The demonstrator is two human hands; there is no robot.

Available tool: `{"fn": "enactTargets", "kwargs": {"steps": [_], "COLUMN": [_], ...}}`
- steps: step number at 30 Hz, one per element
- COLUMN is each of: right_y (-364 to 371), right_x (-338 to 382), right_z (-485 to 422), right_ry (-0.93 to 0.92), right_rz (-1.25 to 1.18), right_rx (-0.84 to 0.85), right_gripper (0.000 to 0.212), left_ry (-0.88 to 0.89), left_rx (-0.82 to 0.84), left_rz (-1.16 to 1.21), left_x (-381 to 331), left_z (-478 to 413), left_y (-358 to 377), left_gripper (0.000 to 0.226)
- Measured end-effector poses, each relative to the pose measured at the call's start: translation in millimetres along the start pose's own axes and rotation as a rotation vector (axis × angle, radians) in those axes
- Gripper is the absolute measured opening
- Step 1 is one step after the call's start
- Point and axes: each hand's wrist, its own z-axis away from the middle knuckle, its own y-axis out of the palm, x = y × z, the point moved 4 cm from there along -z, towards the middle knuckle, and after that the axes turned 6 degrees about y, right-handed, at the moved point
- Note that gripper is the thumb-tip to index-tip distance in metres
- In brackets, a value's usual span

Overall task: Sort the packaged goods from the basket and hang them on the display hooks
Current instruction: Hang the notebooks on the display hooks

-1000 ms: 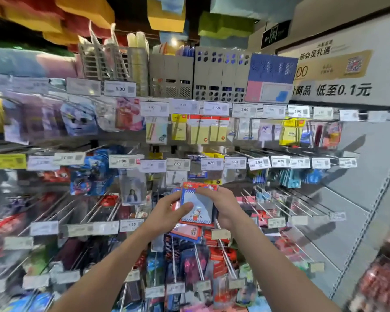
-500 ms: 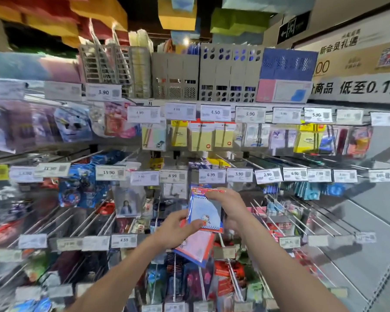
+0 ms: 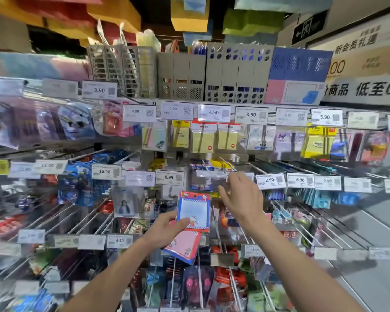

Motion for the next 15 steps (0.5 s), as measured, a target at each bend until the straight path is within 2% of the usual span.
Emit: {"fn": "enactTargets", "kwargs": {"steps": [5, 11, 15], "right_y": [-6, -4, -2], "right_x": [-3, 0, -3], "right_z": [-34, -58, -59], "right_ry": [-0.031, -0.072, -0.071], "right_rz": [-0.097, -0.032, -0.050], "right_rx": [-0.137, -0.055, -0.040], "right_gripper": [0.027, 0.029, 0.030], "left_ry": [0.121, 0.162, 0.206], "left_rx": [-0.018, -0.074, -0.066], "left_rz": [-0.019, -0.030, -0.030], "left_x": [-13, -27, -31], "left_z": [-11, -26, -33], "left_y": [3, 7, 13], "left_gripper": [0.028, 0.016, 0.021]}}
